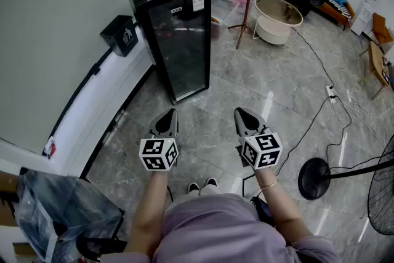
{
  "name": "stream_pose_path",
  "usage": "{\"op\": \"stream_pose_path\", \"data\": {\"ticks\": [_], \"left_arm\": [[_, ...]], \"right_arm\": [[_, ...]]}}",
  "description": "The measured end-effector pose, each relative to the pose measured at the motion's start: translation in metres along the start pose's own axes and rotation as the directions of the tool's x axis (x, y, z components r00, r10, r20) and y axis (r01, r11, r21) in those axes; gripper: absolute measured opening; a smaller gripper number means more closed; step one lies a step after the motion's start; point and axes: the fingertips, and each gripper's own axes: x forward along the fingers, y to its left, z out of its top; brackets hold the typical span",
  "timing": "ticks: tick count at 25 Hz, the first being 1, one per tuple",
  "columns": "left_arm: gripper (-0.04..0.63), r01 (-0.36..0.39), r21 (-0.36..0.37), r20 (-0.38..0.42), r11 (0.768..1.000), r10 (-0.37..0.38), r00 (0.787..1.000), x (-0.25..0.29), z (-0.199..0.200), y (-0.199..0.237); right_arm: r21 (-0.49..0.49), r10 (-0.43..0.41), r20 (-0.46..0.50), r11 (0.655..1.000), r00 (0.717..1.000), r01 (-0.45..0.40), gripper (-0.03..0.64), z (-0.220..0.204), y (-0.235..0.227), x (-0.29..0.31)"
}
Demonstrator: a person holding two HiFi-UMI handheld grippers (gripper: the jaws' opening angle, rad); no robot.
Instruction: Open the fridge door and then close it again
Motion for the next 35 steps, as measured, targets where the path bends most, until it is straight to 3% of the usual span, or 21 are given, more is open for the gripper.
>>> {"op": "stream_pose_path", "data": {"ticks": [9, 12, 15, 23, 35], "left_arm": [[0.003, 0.001, -0.021, 0.015, 1.0, 0.0, 1.0, 0.001, 0.003, -0.01], [0.059, -0.011, -0.029, 0.028, 1.0, 0.012, 1.0, -0.001, 0.007, -0.006], [0.124, -0.024, -0.02, 0.024, 1.0, 0.024, 0.999, -0.001, 0.009, -0.003], [0.162, -0.041, 0.012, -0.018, 0.999, 0.041, 0.999, 0.008, 0.003, 0.015], [0.164, -0.073, -0.051, -0.027, 0.996, 0.072, 0.997, 0.1, 0.013, 0.118]], "right_arm": [[0.026, 0.006, 0.035, 1.0, 0.999, -0.007, 0.004, 0.006, -0.011, -0.006], [0.021, 0.004, 0.042, 1.0, 0.999, -0.005, 0.006, 0.009, -0.014, -0.006], [0.018, 0.008, 0.046, 1.0, 0.999, -0.009, 0.053, 0.012, -0.016, -0.003], [0.056, 0.039, 0.032, 0.998, 0.999, -0.04, 0.18, 0.014, -0.015, 0.027], [0.055, 0.063, 0.007, 0.996, 0.998, -0.063, 0.253, 0.032, -0.019, 0.158]]}}
